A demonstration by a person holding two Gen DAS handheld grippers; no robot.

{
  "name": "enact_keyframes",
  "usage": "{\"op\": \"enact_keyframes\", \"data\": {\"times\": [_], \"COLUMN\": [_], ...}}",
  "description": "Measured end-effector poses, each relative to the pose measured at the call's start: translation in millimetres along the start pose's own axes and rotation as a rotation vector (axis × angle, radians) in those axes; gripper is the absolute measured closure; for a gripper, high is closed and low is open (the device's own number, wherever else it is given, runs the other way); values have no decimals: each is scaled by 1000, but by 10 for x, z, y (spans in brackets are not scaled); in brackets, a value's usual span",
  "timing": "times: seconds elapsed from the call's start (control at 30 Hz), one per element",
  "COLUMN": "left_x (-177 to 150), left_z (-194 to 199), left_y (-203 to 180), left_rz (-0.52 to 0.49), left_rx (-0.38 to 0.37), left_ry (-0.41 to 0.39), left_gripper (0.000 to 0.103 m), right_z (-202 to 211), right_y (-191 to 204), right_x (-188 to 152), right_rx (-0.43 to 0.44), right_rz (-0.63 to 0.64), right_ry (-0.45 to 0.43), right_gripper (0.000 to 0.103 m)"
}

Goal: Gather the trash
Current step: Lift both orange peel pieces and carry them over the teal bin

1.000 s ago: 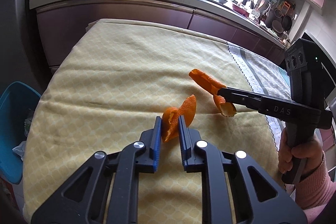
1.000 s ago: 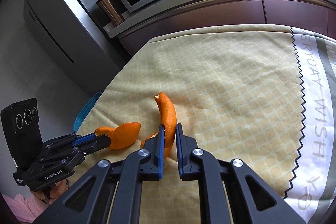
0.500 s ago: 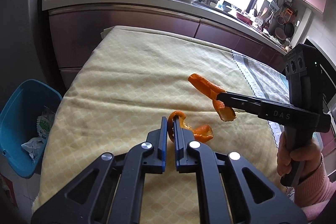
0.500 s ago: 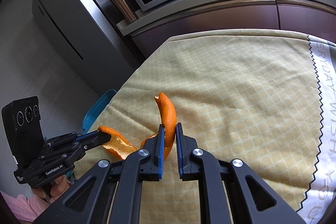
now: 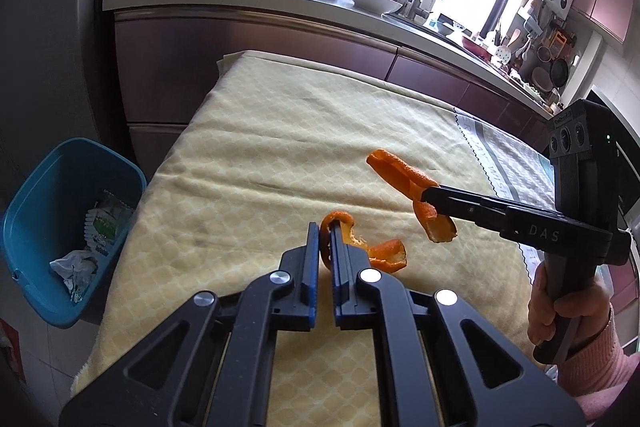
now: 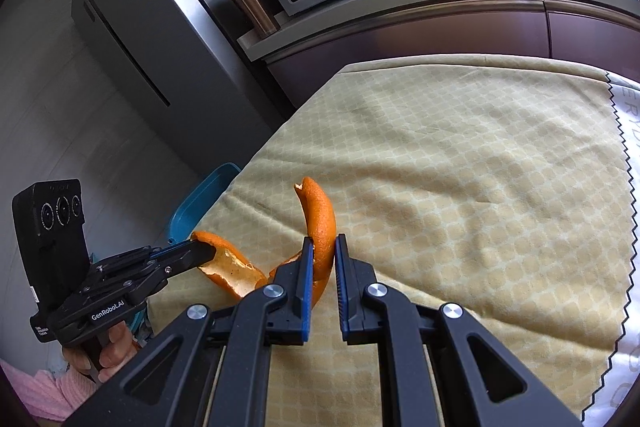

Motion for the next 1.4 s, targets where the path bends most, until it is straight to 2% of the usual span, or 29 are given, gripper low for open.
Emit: {"op": "enact_keyframes", "data": {"times": [0.73, 1.4], "left_x": [40, 82], "left_z": [299, 530], "left_y": [321, 572], "left_rz": [56, 84], "left_rx": [40, 102], "left_ry": [-57, -106], "left_gripper": [97, 97], "right_z": [-154, -492], "right_y": [425, 860], "right_x": [84, 211], "right_rx": [27, 97], "right_rz": [98, 183], "right_ry": [10, 47], "right_gripper": [94, 94]}}
Point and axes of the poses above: each gripper's, at about its wrist camera, not at the fingertips, and z roughly against the way its jaws point, y to its left, x to its top, the point moved 1 cm from there along -z, roughly the way its jaws point, and after that the axes turned 4 degrees about z, right-handed, at the moved point
